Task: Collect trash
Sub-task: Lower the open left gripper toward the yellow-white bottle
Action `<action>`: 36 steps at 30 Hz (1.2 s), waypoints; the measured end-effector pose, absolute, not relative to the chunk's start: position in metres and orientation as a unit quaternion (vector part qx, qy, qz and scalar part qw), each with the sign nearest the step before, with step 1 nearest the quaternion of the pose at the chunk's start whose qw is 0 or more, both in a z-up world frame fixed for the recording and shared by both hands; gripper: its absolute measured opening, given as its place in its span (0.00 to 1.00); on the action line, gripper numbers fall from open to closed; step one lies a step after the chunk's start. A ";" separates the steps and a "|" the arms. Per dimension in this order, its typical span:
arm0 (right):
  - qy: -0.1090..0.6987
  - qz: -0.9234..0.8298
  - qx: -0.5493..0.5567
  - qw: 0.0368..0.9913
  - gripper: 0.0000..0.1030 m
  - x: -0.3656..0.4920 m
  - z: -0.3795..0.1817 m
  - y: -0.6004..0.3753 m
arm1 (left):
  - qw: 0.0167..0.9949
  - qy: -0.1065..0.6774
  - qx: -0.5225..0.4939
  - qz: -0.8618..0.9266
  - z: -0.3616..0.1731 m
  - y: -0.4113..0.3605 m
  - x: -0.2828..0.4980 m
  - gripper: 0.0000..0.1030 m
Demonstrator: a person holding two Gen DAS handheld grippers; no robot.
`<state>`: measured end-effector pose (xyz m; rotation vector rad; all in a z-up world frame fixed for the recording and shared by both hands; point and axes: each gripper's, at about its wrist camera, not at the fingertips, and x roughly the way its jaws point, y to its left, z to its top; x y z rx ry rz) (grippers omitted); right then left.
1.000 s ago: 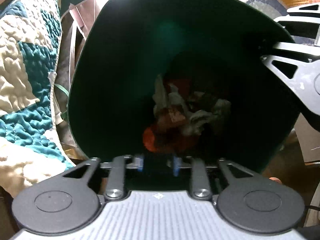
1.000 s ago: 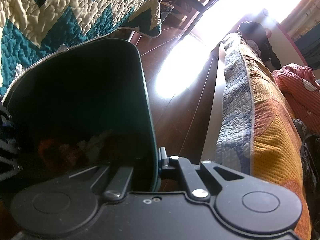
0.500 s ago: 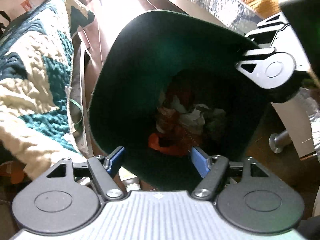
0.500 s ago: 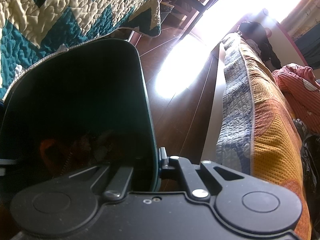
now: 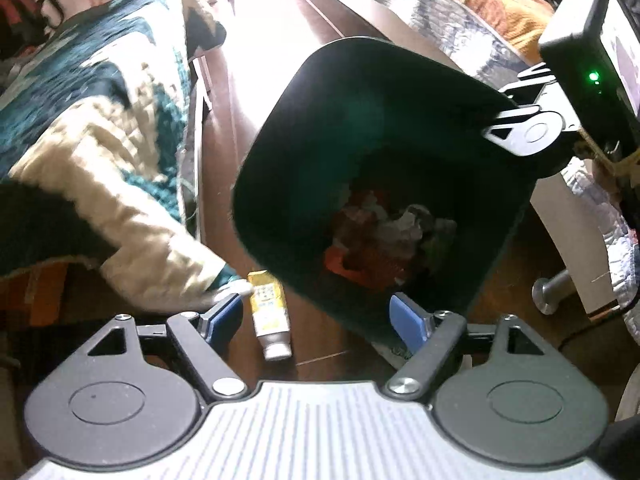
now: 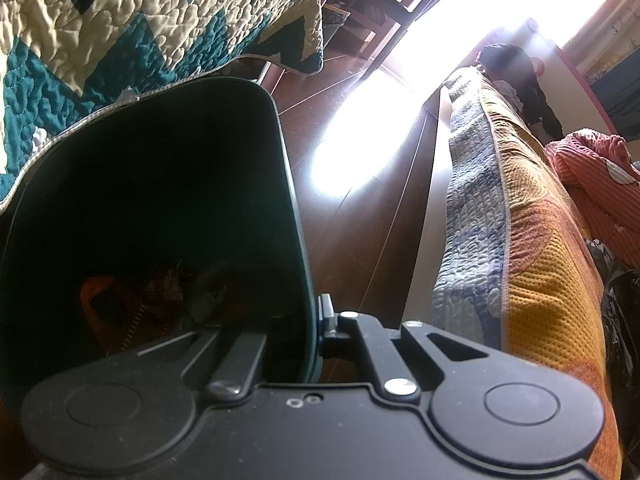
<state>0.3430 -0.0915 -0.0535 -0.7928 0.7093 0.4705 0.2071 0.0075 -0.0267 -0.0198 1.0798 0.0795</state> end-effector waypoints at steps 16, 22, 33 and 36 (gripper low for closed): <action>0.346 0.213 -0.368 0.836 0.03 0.350 -0.054 -0.098 | 0.811 0.572 -0.055 0.112 -0.111 0.040 0.200 0.84; 0.349 0.208 -0.369 0.836 0.03 0.353 -0.056 -0.099 | 0.799 0.587 -0.043 0.124 -0.151 0.041 0.221 0.84; 0.351 0.197 -0.365 0.839 0.04 0.357 -0.058 -0.103 | 0.783 0.606 -0.022 0.137 -0.223 0.042 0.248 0.84; 0.352 0.196 -0.362 0.840 0.04 0.358 -0.057 -0.104 | 0.783 0.605 -0.012 0.141 -0.235 0.043 0.252 0.84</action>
